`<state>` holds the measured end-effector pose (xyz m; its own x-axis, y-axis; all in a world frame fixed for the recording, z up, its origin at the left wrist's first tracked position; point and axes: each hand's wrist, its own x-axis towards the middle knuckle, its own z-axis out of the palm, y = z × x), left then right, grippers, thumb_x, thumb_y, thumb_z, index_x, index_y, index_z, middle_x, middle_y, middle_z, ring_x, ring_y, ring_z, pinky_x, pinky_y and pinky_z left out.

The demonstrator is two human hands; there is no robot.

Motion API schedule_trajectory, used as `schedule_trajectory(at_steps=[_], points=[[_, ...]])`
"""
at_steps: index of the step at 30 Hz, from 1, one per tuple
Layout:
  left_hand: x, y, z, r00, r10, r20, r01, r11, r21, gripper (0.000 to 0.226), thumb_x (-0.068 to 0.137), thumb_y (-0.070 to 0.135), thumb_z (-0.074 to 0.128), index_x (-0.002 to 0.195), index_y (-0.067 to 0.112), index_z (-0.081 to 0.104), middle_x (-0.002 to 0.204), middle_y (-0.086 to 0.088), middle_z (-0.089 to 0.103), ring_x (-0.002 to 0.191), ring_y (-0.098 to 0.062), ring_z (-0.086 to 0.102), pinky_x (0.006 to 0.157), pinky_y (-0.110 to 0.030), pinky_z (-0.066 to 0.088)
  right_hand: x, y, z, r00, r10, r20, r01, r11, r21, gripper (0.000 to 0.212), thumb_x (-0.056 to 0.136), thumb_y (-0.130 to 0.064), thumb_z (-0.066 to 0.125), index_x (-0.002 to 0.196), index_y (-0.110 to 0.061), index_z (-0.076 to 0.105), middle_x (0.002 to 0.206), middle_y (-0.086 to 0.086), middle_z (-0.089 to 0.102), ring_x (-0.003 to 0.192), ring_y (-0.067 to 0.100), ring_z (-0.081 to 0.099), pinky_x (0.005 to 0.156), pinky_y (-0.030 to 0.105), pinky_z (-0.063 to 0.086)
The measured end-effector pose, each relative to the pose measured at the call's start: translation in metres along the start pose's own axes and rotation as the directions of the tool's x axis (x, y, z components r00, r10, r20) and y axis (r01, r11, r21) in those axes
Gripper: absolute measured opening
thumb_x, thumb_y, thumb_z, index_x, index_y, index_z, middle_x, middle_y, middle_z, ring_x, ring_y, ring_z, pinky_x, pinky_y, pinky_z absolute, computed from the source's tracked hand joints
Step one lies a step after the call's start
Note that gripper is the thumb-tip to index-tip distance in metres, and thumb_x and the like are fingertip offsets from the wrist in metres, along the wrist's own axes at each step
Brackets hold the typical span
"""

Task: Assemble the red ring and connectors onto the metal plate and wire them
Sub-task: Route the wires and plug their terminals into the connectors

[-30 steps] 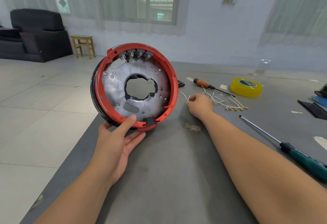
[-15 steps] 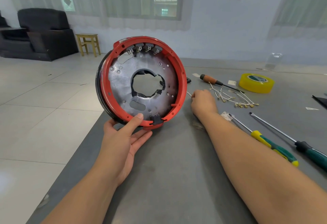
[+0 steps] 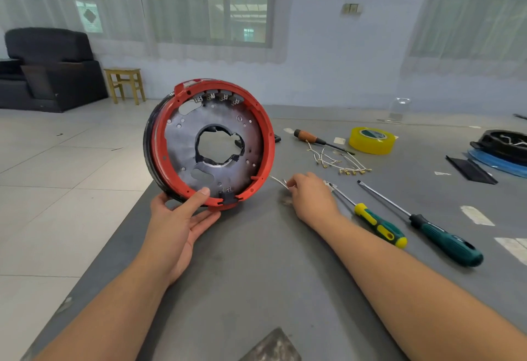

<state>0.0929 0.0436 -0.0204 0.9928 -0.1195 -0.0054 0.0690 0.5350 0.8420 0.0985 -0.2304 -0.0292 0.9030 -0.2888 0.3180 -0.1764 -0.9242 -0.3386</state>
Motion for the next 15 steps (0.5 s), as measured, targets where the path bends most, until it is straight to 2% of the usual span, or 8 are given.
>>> schedule_trajectory(at_steps=[3,9,15], points=[[-0.005,-0.001,0.004,0.998,0.055,-0.004,-0.055,0.996,0.066,0.065,0.091,0.006,0.079,0.143,0.016,0.042,0.121,-0.020,0.073,0.102,-0.036,0.077,0.089,-0.047,0.064,-0.013,0.002,-0.007,1.000,-0.021,-0.001,0.021,1.000,-0.003,0.024,0.102,-0.019,0.051,0.116,-0.016,0.070,0.118,0.012,0.063,0.108,0.033,0.060,0.087,0.037,0.047],[-0.007,-0.004,0.008,0.997,0.071,0.012,-0.072,0.990,0.120,0.068,0.089,0.006,0.081,0.144,0.018,0.042,0.125,-0.024,0.070,0.104,-0.033,0.077,0.086,-0.042,0.065,-0.017,-0.004,-0.014,1.000,0.014,-0.001,-0.014,0.998,0.067,0.024,0.103,-0.021,0.054,0.122,-0.016,0.068,0.121,0.012,0.065,0.112,0.032,0.061,0.088,0.035,0.046],[-0.006,-0.002,0.006,0.998,0.054,0.019,-0.055,0.996,0.072,0.073,0.084,0.010,0.084,0.144,0.017,0.042,0.127,-0.022,0.070,0.102,-0.034,0.078,0.086,-0.043,0.064,-0.016,0.001,-0.021,0.991,0.132,0.015,-0.130,0.941,0.313,0.015,0.093,-0.020,0.072,0.108,-0.021,0.073,0.094,-0.002,0.074,0.094,0.019,0.068,0.081,0.028,0.051]])
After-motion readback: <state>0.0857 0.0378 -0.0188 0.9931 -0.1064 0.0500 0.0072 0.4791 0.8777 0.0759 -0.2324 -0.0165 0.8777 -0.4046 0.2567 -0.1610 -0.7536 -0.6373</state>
